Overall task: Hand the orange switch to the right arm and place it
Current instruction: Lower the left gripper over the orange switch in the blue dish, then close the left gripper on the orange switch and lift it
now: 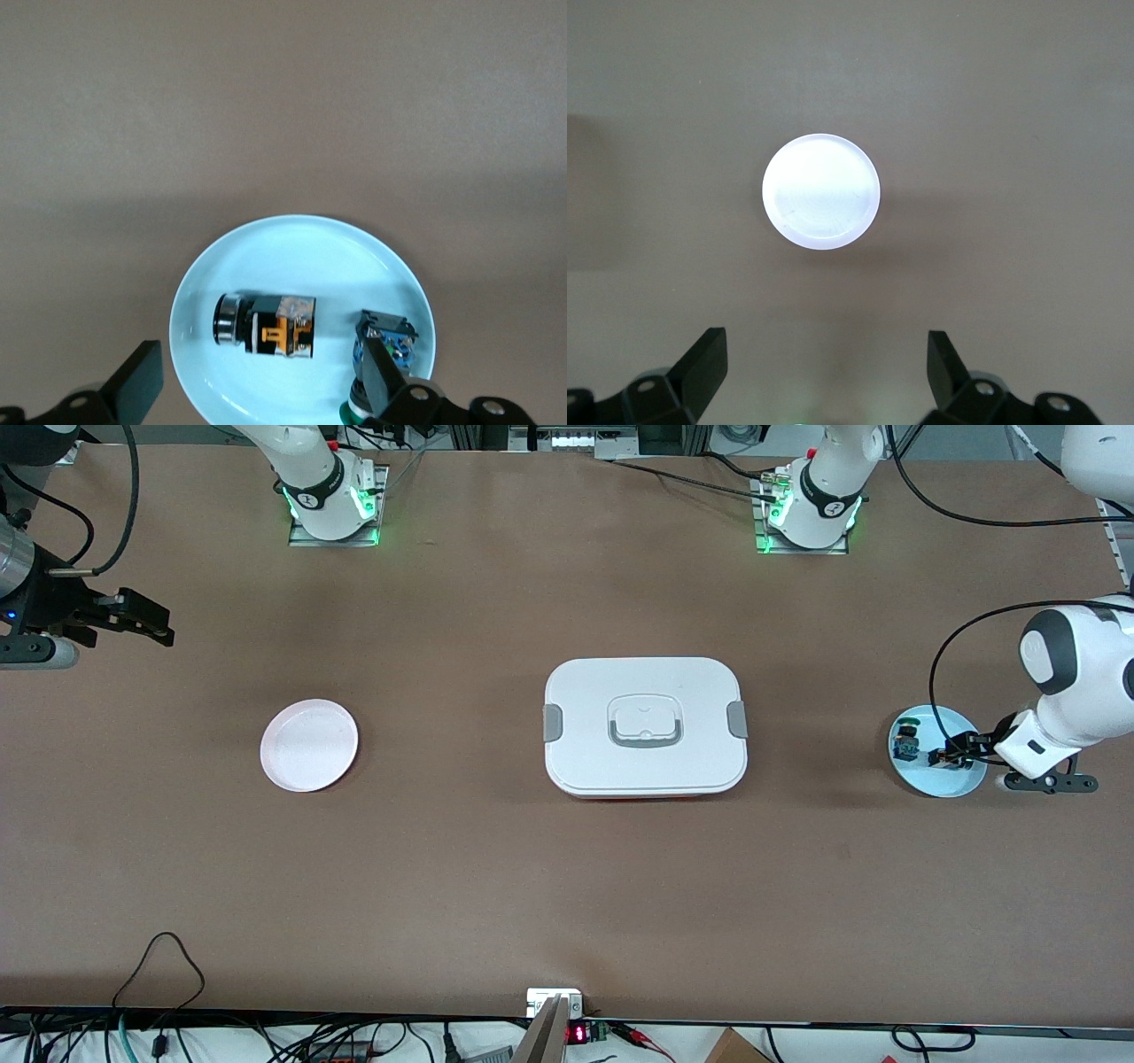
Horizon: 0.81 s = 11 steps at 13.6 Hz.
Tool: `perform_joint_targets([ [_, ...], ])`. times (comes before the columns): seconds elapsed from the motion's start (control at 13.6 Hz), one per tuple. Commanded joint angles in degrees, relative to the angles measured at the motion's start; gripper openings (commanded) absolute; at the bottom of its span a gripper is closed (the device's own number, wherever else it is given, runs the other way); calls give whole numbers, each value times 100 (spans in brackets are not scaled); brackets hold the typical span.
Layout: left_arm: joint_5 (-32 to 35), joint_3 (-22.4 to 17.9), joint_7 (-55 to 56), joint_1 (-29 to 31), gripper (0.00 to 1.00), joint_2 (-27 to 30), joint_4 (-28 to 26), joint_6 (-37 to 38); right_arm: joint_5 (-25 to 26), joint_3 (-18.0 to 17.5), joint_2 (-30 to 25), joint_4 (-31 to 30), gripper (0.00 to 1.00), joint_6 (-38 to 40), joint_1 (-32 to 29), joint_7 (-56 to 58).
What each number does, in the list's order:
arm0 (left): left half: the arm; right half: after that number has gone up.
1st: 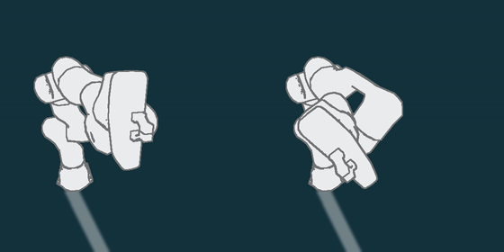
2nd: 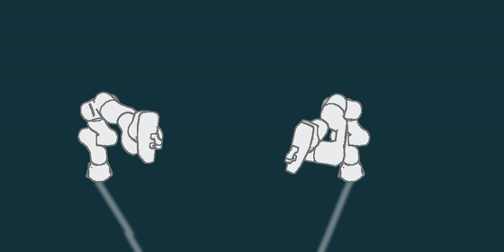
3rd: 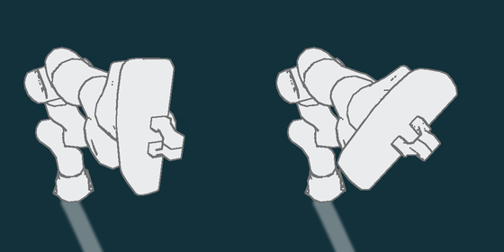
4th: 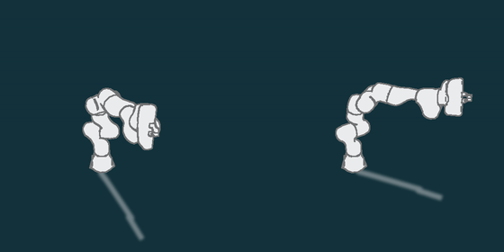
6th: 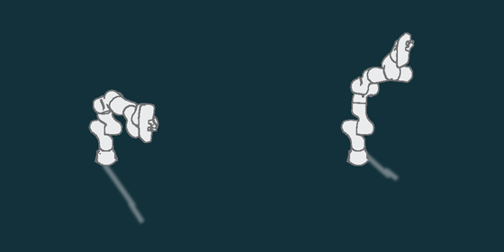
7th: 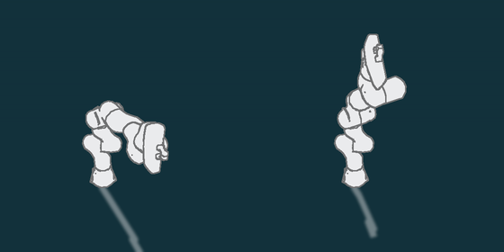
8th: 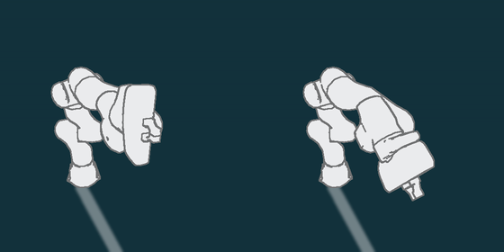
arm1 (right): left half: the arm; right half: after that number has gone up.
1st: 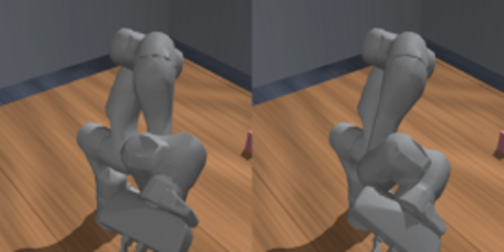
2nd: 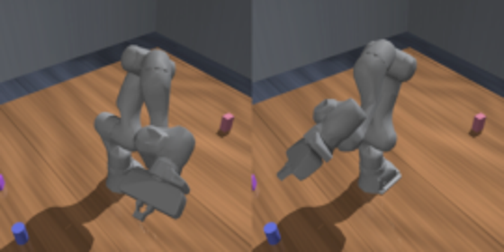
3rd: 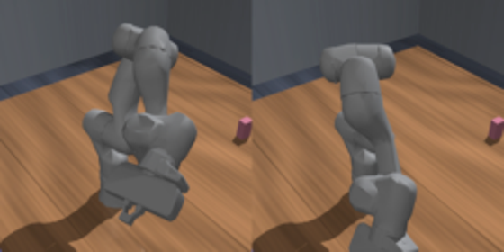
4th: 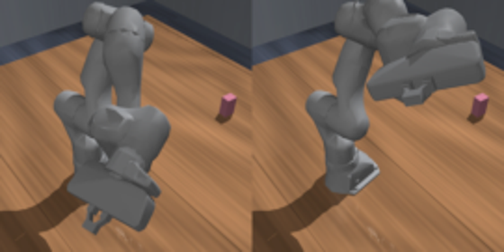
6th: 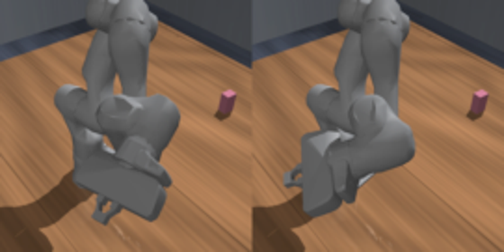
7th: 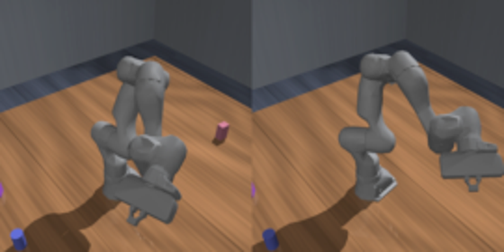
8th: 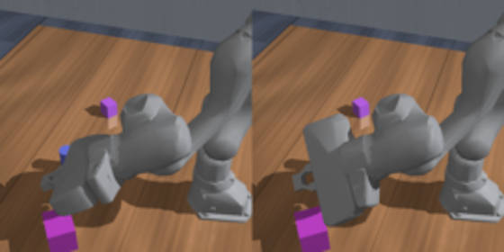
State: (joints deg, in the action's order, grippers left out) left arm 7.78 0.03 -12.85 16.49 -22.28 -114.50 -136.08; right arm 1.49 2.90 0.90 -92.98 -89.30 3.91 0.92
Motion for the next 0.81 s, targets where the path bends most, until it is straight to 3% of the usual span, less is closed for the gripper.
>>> perform_joint_targets([
  [0.0,49,102,-95,196,99,-154,-72,-287,-43,-17,-73,-18,100,-26,-4,40],
  [0.73,49,102,-412,320,99,-541,-292,-894,-43,-8,-38,-18,100,-18,-4,-39],
])
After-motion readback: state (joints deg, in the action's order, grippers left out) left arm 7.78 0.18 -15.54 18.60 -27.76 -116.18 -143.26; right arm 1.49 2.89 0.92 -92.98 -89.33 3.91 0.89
